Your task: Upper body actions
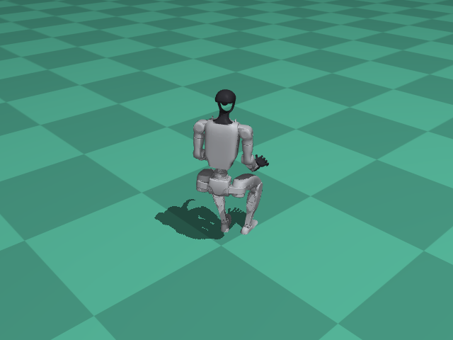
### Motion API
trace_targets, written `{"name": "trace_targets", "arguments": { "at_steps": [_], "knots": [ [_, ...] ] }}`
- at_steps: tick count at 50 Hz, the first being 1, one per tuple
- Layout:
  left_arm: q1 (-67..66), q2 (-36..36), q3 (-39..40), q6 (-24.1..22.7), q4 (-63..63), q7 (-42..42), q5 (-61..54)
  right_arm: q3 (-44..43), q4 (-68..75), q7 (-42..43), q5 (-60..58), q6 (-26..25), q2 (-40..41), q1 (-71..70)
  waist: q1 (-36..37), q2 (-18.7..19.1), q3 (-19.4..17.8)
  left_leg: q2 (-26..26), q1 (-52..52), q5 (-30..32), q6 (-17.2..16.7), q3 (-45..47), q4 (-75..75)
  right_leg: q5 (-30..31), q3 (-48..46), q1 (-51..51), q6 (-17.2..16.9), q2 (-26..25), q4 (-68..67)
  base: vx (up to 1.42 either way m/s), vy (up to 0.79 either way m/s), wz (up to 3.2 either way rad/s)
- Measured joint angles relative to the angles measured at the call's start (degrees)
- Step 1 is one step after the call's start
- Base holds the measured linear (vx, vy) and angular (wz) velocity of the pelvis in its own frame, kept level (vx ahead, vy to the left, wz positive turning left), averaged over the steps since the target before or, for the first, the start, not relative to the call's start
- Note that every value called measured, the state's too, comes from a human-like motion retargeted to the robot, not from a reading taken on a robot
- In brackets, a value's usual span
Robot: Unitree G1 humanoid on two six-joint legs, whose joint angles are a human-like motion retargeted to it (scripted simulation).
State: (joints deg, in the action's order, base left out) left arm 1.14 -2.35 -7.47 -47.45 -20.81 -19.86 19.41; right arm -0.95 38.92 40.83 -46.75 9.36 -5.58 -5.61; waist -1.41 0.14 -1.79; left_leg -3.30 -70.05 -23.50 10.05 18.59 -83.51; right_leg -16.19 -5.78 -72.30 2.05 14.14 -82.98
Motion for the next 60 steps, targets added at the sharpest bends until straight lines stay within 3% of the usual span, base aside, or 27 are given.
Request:
{"name": "trace_targets", "arguments": {
  "at_steps": [26,39,60],
  "knots": [
    [3.0,2.1,0.3,1.2,-0.3,-1.7,0.9,0.5,-0.1,0.1,-0.2,0.0,0.2,0.3,-0.4,0.1,0.2,-0.1,-0.1,0.0,0.0,-0.1,0.0,0.0,-0.1,0.0,-0.1,-0.2,0.1,0.0,0.0,0.0],
    [19.6,3.1,4.9,5.1,-5.1,-1.2,-3.4,0.6,-0.1,0.1,-0.4,-0.1,0.2,0.5,-0.6,0.3,0.4,-0.1,0.0,-0.1,0.0,-0.1,0.0,0.0,-0.1,0.0,-0.1,-0.2,0.0,0.0,0.0,0.0],
    [47.5,-3.7,12.7,11.1,-23.9,-4.8,-5.6,2.5,0.0,-0.4,-0.9,0.7,0.4,-2.1,-3.9,0.6,-0.9,-0.9,-0.9,-0.3,0.0,-0.1,-0.5,0.0,-0.1,-0.8,-0.1,-0.8,0.1,0.0,0.0,0.0]
  ]
}}
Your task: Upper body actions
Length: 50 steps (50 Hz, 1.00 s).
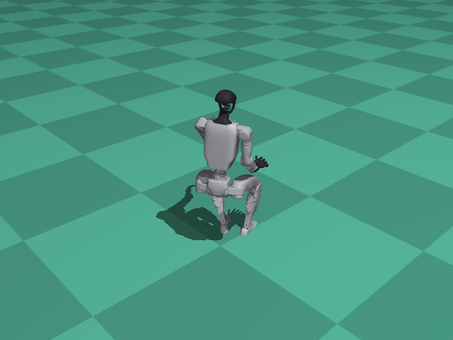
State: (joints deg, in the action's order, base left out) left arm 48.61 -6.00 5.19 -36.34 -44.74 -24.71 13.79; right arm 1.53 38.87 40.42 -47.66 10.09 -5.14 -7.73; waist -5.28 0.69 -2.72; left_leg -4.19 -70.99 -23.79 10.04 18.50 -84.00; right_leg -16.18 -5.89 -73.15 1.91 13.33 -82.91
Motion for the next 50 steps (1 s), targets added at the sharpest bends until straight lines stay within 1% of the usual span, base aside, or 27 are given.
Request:
{"name": "trace_targets", "arguments": {
  "at_steps": [7,15,22,26,32,42,50],
  "knots": [
    [5.6,-2.4,1.1,1.9,-8.0,-1.7,1.4,0.9,-0.1,-0.3,-0.1,0.5,0.0,-1.5,-1.4,0.0,-1.1,-0.4,-0.5,-0.1,-0.1,0.0,-0.2,0.2,0.0,-0.5,0.1,-0.5,0.1,0.0,0.0,0.0],
    [8.9,-5.2,1.7,4.3,-14.8,-5.4,6.9,2.0,-0.3,-0.6,-0.2,1.1,0.0,-3.1,-3.0,0.1,-2.0,-1.2,-1.1,-0.2,-0.3,0.1,-0.5,0.4,0.1,-1.2,0.1,-1.3,0.3,0.0,0.0,0.0],
    [9.3,-5.6,1.6,4.0,-16.2,-9.3,10.9,2.1,-0.8,-0.6,0.0,1.3,0.0,-3.4,-3.2,0.1,-2.6,-1.5,-1.5,-0.2,-0.3,0.1,-0.6,0.4,0.1,-1.7,0.2,-1.6,0.3,0.0,0.0,0.0],
    [9.4,-5.3,1.0,5.2,-16.4,-11.2,11.4,2.2,-1.2,-0.5,0.3,1.4,-0.3,-3.2,-3.1,0.2,-2.6,-1.5,-1.6,-0.2,-0.3,0.1,-0.6,0.3,0.1,-1.9,0.2,-1.6,0.3,0.0,0.0,0.0],
    [9.3,-5.1,0.3,4.8,-16.2,-12.8,12.2,2.2,-1.6,-0.6,0.5,1.3,-0.5,-3.0,-3.0,0.4,-2.6,-1.5,-1.7,-0.2,-0.4,0.2,-0.5,0.3,0.1,-2.0,0.3,-1.5,0.2,0.0,0.0,0.0],
    [8.9,-5.1,-0.5,4.2,-15.7,-12.2,13.1,2.0,-1.7,-0.6,0.4,1.1,-0.5,-2.8,-2.7,0.6,-2.4,-1.4,-1.6,-0.2,-0.3,0.2,-0.5,0.3,0.1,-1.8,0.2,-1.4,0.3,0.0,0.0,0.0],
    [9.2,-5.5,-1.2,6.9,-15.6,-7.0,12.9,1.7,-1.4,-0.6,0.4,0.9,-0.7,-2.7,-2.4,0.8,-2.3,-1.3,-1.4,-0.2,-0.2,0.2,-0.5,0.3,0.1,-1.5,0.2,-1.3,0.3,0.0,0.0,0.0]
  ]
}}
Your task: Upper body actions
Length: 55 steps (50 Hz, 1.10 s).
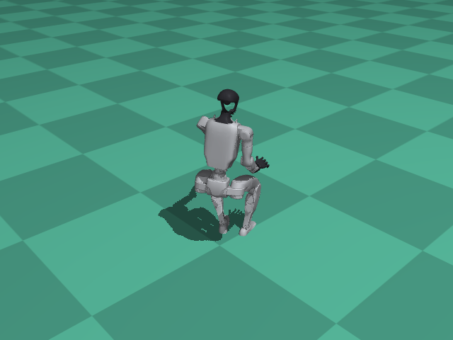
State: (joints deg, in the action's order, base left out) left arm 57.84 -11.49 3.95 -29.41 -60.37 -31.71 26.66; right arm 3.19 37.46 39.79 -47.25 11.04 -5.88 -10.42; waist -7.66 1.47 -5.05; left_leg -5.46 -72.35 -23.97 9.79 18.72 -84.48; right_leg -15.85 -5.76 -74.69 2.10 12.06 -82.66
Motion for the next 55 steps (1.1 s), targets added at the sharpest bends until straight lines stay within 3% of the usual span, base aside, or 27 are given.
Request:
{"name": "trace_targets", "arguments": {
  "at_steps": [12,17,27,40,55],
  "knots": [
    [-3.4,0.7,0.2,0.7,6.4,0.9,-1.1,-0.7,0.9,-0.1,-0.5,-0.5,0.3,0.3,0.6,0.1,0.9,0.3,0.6,0.0,0.0,-0.1,0.0,-0.1,0.0,0.6,0.0,0.2,-0.1,0.0,0.0,0.0],
    [-7.9,2.5,2.0,-0.6,15.8,-2.2,-5.5,-1.2,1.2,0.0,-0.3,-0.6,0.4,0.9,1.3,-0.1,1.5,0.4,0.8,0.1,0.0,-0.1,0.1,-0.1,0.1,0.8,0.0,0.3,-0.1,0.0,0.0,0.0],
    [-22.6,5.4,-2.5,-2.0,36.4,4.0,-11.7,-3.9,0.8,0.5,0.4,-1.0,-0.8,3.4,5.0,0.4,2.8,1.3,1.1,0.3,0.1,-0.2,0.4,-0.5,0.0,1.1,-0.1,1.2,-0.4,0.0,0.0,0.0],
    [-45.6,0.6,-11.8,-6.4,41.4,1.5,6.7,-4.5,1.3,0.7,0.0,-1.6,-1.0,4.3,6.2,0.3,3.3,1.9,1.7,0.2,0.3,-0.1,0.7,-0.5,-0.1,2.0,-0.2,1.9,-0.3,0.0,0.0,0.0],
    [-52.6,-5.0,-19.2,-1.8,25.6,-9.6,33.5,-3.9,2.2,1.0,0.3,-1.4,-0.6,4.7,6.0,-0.5,3.5,1.7,2.1,0.3,0.3,-0.3,0.6,-0.2,-0.1,2.4,-0.3,1.7,-0.2,0.0,0.0,0.0]
  ]
}}
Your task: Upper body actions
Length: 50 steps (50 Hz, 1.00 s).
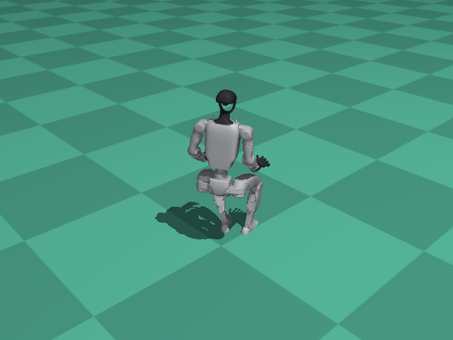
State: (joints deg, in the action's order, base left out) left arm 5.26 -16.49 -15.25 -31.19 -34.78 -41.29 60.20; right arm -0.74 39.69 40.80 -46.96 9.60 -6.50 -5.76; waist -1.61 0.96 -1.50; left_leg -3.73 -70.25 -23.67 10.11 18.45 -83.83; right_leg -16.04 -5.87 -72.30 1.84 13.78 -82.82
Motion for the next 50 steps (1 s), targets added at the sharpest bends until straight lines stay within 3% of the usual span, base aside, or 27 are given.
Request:
{"name": "trace_targets", "arguments": {
  "at_steps": [5,7,27,35,44,50],
  "knots": [
    [-0.8,1.2,0.0,4.3,0.8,-9.5,7.3,-0.1,-0.1,0.2,-0.2,-0.1,0.2,0.0,0.1,-0.2,-0.1,-0.1,-0.1,0.0,-0.1,-0.1,-0.1,0.0,0.0,-0.1,0.0,-0.1,0.0,0.0,0.0,0.0],
    [-1.0,1.7,0.8,3.5,-0.1,-10.8,8.3,-0.2,-0.1,0.3,-0.2,-0.1,0.2,0.1,0.2,-0.3,0.0,-0.1,-0.2,0.0,-0.1,-0.1,-0.1,0.0,0.0,-0.1,0.0,-0.1,0.0,0.0,0.0,0.0],
    [-1.4,3.7,1.8,2.4,-1.7,-10.1,3.9,-0.2,-0.6,0.1,-0.3,-0.2,0.2,0.1,0.1,-0.1,-0.3,0.0,-0.2,0.0,-0.1,-0.2,-0.1,0.0,0.0,-0.1,0.0,-0.1,0.0,0.0,0.0,0.0],
    [0.4,6.9,3.6,1.1,1.0,-9.1,-3.1,-0.2,-0.7,0.1,0.0,0.0,0.4,-0.1,0.0,-0.5,-0.7,0.1,0.0,0.0,-0.1,-0.1,0.1,-0.1,-0.1,0.0,0.0,0.1,0.0,0.0,0.0,0.0],
    [11.0,11.7,7.8,-0.4,3.6,-7.6,-12.9,-0.2,-0.8,0.1,-0.1,-0.2,0.5,0.0,0.0,-0.6,-0.8,0.2,0.0,0.0,0.0,-0.1,0.1,-0.1,-0.1,0.0,0.0,0.2,0.0,0.0,0.0,0.0],
    [22.0,14.4,12.2,0.9,2.0,1.7,-26.4,0.2,-0.9,0.0,-0.2,0.0,0.7,-0.3,-0.6,-0.7,-0.9,0.0,-0.2,-0.1,0.0,-0.2,0.0,-0.1,-0.1,-0.1,-0.1,-0.1,0.0,0.0,0.0,0.0]
  ]
}}
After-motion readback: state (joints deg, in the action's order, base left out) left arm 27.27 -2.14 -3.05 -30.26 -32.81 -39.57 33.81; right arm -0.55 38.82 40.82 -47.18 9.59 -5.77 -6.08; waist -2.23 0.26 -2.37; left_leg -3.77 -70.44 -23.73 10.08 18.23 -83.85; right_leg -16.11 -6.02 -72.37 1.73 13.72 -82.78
